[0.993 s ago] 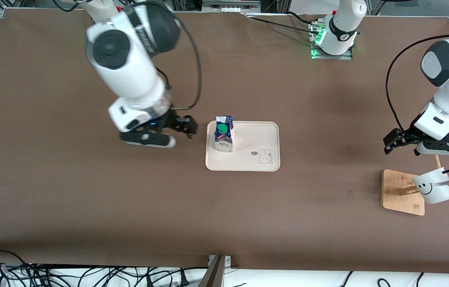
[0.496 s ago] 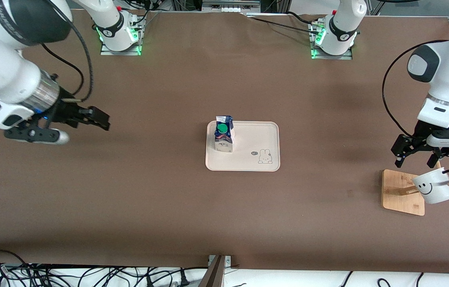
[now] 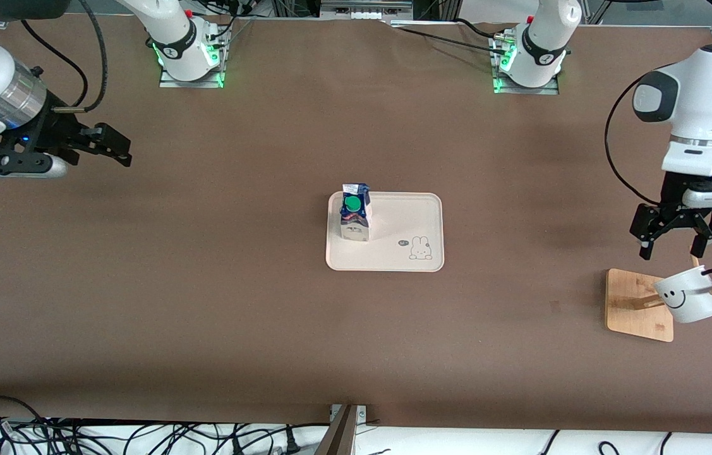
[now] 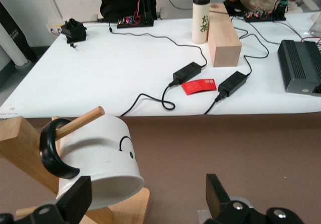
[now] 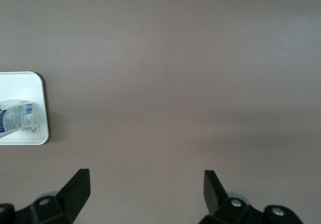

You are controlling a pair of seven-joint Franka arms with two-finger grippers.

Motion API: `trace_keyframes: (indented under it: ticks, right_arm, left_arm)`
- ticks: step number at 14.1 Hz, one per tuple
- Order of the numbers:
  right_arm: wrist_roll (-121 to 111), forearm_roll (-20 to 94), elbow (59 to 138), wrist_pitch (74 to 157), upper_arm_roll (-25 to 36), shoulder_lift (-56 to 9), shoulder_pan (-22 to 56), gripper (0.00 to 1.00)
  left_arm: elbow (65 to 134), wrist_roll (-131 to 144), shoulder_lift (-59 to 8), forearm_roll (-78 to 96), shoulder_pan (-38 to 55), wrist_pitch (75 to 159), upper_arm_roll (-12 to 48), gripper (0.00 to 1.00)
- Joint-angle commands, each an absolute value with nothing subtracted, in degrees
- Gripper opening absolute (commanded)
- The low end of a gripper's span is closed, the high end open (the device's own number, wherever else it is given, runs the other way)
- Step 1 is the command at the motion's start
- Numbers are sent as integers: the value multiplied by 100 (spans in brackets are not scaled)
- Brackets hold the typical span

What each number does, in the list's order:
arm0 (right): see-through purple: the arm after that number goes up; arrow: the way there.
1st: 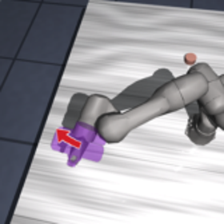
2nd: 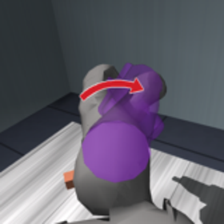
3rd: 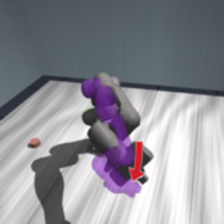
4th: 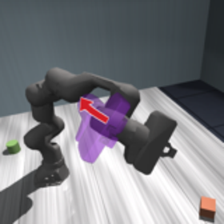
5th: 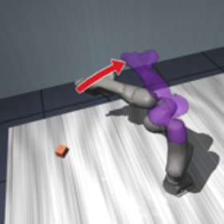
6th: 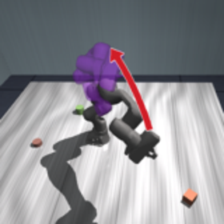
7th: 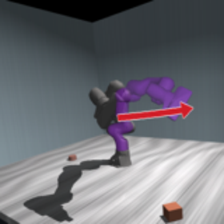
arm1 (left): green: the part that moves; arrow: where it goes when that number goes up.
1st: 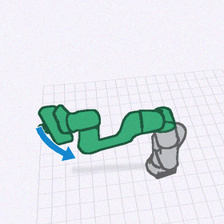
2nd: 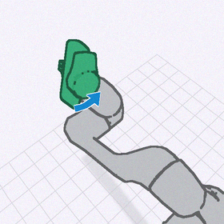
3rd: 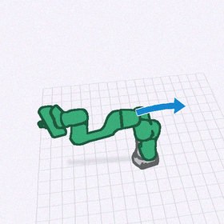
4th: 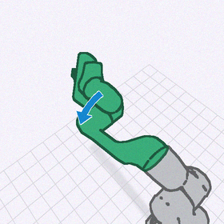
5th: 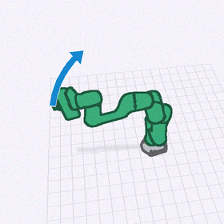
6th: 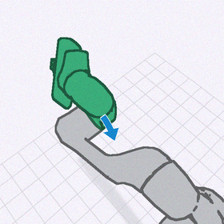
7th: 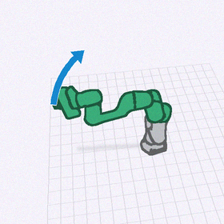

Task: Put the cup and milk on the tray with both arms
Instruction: 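Withdraw the right gripper while the left gripper lowers toward the mug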

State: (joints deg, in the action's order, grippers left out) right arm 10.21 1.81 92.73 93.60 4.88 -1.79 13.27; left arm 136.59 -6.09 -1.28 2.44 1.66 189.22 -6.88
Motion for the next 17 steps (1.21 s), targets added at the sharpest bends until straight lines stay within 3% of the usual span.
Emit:
trace_keyframes:
  ticks: [1, 10, 17]
  right_arm:
    - [826, 114, 9378, 9439, 554, -123, 1292, 100]
    - [844, -44, 9097, 9343, 624, -185, 1283, 100]
    - [861, -105, 9088, 9378, 633, -185, 1283, 100]
  left_arm:
    - [14238, -624, 79, 220, 167, 19677, -686, 100]
    - [14159, -483, -404, 1634, 281, 20074, -668, 100]
    - [13633, -475, -1098, 1925, 334, 20074, -668, 100]
